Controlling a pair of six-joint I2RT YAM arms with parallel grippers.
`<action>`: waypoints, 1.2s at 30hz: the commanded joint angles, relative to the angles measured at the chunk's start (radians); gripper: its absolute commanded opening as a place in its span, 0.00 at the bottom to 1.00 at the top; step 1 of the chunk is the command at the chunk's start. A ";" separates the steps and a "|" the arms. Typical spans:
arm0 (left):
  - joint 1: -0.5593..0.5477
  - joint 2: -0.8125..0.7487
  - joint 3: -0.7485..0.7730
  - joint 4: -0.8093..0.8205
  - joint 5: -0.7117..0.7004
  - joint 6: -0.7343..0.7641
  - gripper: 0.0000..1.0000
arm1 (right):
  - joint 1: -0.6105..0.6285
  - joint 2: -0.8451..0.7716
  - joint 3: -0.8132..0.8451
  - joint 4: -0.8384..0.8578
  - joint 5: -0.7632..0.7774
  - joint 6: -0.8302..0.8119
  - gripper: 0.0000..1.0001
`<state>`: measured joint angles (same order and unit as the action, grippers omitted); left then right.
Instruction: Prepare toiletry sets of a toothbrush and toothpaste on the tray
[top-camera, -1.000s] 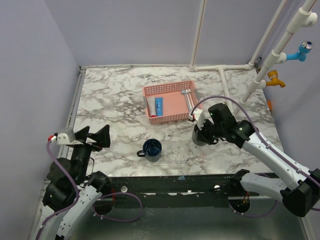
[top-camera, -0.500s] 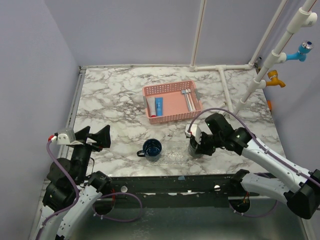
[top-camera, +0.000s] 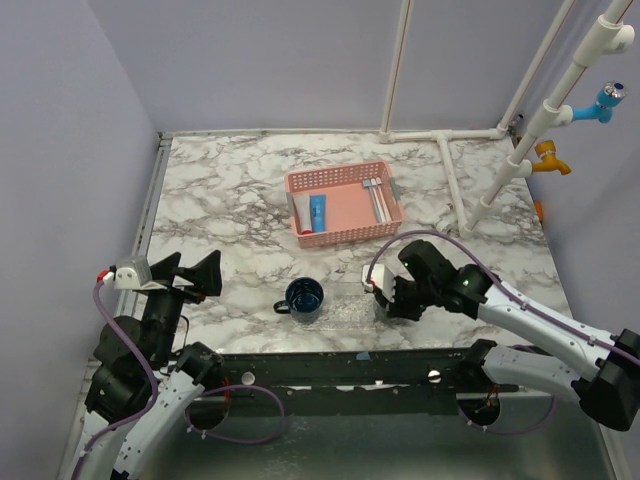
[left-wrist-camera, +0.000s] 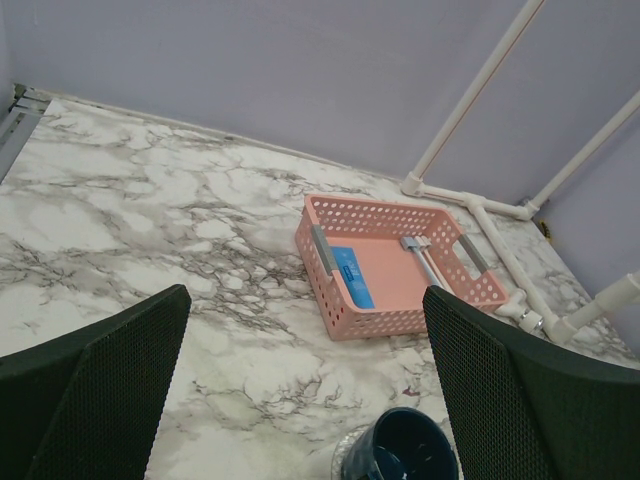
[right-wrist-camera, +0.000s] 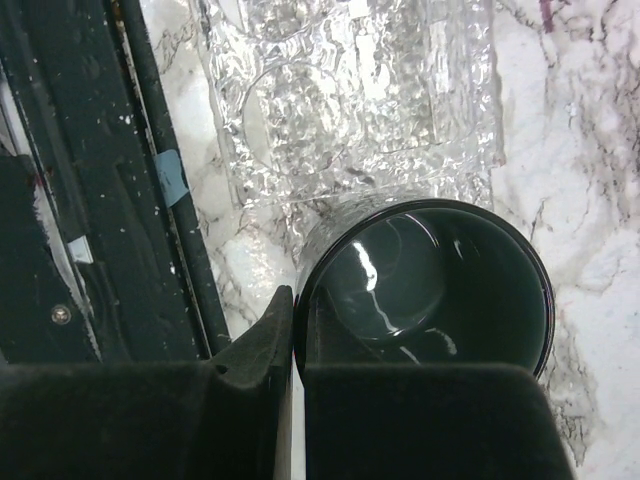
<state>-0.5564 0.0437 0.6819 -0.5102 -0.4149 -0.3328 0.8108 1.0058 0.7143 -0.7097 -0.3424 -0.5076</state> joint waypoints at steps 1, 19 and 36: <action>0.006 -0.009 -0.005 0.016 0.017 0.002 0.99 | 0.007 -0.001 -0.012 0.095 0.020 -0.011 0.01; 0.006 0.002 -0.005 0.016 0.018 0.003 0.99 | 0.008 0.007 -0.058 0.159 0.037 0.012 0.03; 0.006 0.002 -0.005 0.016 0.019 0.003 0.99 | 0.010 -0.012 0.016 0.061 0.069 -0.001 0.32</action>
<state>-0.5564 0.0441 0.6819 -0.5098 -0.4118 -0.3328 0.8127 1.0142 0.6724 -0.6090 -0.3012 -0.4976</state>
